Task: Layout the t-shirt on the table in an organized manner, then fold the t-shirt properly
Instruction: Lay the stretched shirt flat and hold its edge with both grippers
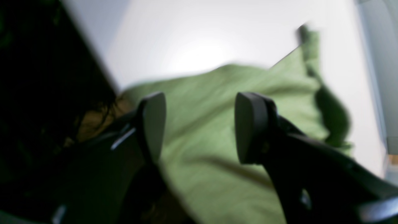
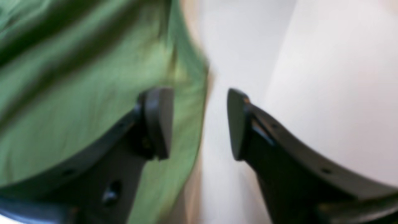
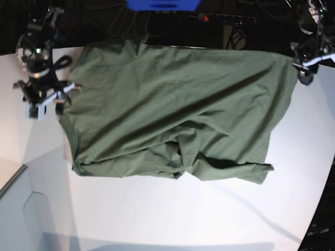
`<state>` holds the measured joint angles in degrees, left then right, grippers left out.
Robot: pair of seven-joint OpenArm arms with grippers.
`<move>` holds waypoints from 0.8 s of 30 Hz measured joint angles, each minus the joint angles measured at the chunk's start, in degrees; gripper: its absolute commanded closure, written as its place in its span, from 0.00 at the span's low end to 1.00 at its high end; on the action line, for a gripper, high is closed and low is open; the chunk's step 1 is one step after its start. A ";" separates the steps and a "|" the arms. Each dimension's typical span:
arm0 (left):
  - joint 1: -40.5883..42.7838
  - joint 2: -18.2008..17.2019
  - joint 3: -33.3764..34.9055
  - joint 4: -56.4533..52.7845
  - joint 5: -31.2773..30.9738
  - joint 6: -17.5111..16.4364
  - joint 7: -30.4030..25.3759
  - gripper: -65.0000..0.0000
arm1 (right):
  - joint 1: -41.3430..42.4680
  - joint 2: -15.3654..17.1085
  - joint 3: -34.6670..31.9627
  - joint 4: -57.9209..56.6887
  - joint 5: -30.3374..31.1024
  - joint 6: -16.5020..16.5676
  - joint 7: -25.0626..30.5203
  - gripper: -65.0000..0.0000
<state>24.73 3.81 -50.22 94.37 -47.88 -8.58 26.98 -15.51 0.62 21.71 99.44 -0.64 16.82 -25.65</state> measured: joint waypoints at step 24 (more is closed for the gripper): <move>-21.09 -2.82 6.80 -22.88 21.00 0.02 -0.11 0.47 | 41.11 10.21 -7.15 -58.36 -0.17 0.33 5.90 0.50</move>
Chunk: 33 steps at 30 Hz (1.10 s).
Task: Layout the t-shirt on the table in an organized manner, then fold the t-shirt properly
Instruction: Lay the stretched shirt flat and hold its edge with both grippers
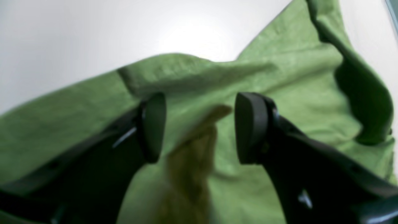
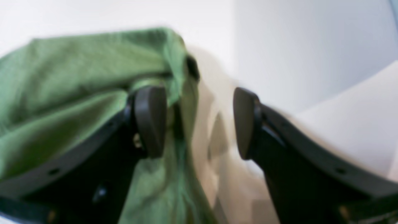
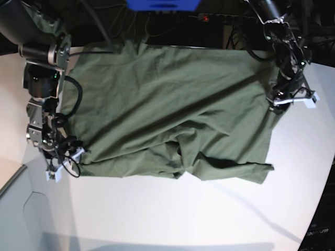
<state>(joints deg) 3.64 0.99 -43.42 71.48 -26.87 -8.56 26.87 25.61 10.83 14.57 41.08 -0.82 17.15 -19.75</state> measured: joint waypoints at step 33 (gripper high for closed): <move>-0.04 -0.50 -6.25 -3.23 -1.42 -1.11 -2.21 0.47 | -14.84 1.88 12.41 23.15 -0.07 0.04 3.37 0.58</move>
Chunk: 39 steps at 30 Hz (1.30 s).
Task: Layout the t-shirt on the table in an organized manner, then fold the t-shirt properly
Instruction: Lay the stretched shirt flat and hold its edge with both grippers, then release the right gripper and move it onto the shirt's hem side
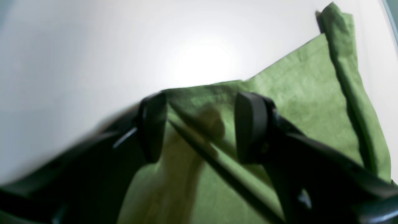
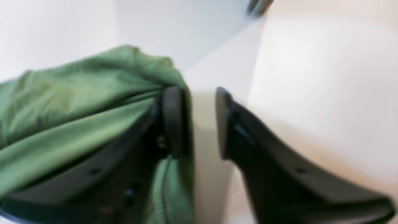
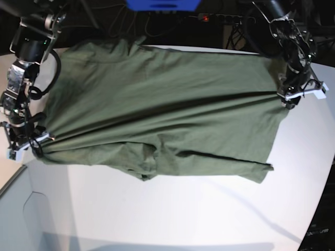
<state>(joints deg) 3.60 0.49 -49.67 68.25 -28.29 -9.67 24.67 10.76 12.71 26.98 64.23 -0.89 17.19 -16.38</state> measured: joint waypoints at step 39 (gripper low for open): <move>-0.31 0.26 0.00 0.15 0.02 0.02 0.42 0.47 | -3.43 -4.02 -7.74 7.98 -0.37 12.83 -6.45 0.31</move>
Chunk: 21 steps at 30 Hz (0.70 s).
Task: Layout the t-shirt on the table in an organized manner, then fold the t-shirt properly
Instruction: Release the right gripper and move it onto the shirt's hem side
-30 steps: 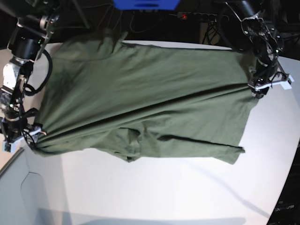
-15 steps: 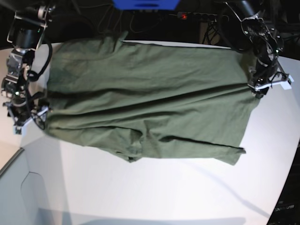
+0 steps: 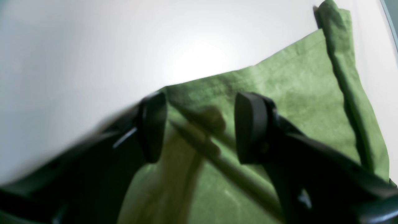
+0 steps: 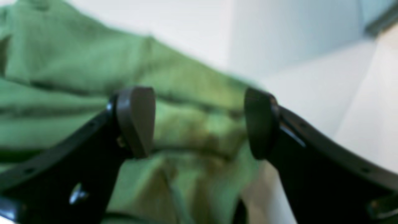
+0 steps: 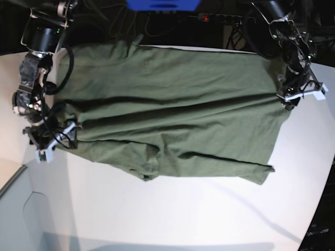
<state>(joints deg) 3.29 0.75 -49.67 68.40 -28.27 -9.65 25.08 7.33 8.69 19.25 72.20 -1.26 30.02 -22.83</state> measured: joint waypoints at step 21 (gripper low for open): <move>0.00 -0.11 0.17 -0.15 0.15 -0.02 -0.04 0.47 | 14.32 2.40 -39.23 -13.62 0.09 0.63 0.11 0.32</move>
<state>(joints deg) 3.29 0.64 -49.50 68.25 -28.12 -9.67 25.04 21.65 11.09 -19.99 58.59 -1.17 30.65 -22.72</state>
